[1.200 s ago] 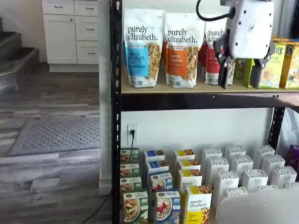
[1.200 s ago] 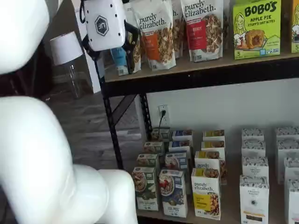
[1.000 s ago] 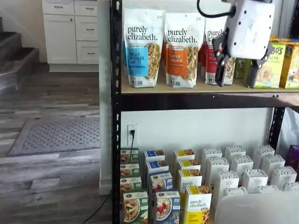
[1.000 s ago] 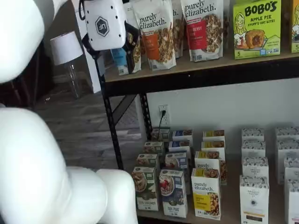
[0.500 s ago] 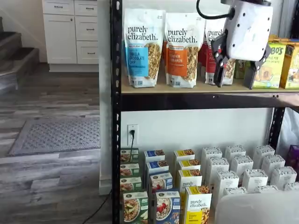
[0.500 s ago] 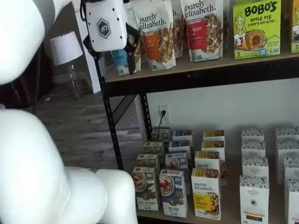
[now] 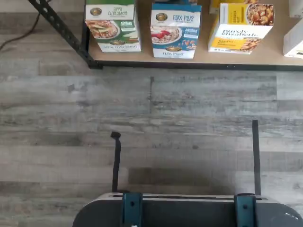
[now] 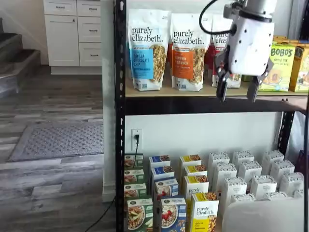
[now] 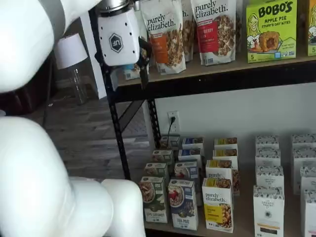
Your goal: Pick up the blue and white box that is on the bottom shelf, the second box from the left
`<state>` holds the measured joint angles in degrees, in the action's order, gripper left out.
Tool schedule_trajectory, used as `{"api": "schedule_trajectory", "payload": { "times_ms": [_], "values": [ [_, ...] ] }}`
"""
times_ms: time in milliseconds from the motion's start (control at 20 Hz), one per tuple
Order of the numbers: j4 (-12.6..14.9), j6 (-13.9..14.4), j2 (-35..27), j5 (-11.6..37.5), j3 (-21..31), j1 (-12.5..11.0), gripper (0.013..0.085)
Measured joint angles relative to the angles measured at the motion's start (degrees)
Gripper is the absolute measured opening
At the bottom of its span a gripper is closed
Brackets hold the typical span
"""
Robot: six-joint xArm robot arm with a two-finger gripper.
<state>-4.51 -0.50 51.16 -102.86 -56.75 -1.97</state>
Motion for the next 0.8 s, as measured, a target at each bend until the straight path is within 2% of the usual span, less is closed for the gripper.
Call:
{"api": "schedule_trajectory", "payload": {
  "times_ms": [300,800],
  "values": [
    [0.08,-0.69,0.21,5.56,5.74,-0.35,0.0850],
    [0.98,0.01,1.24,15.30,14.88,0.97,0.0850]
  ]
}}
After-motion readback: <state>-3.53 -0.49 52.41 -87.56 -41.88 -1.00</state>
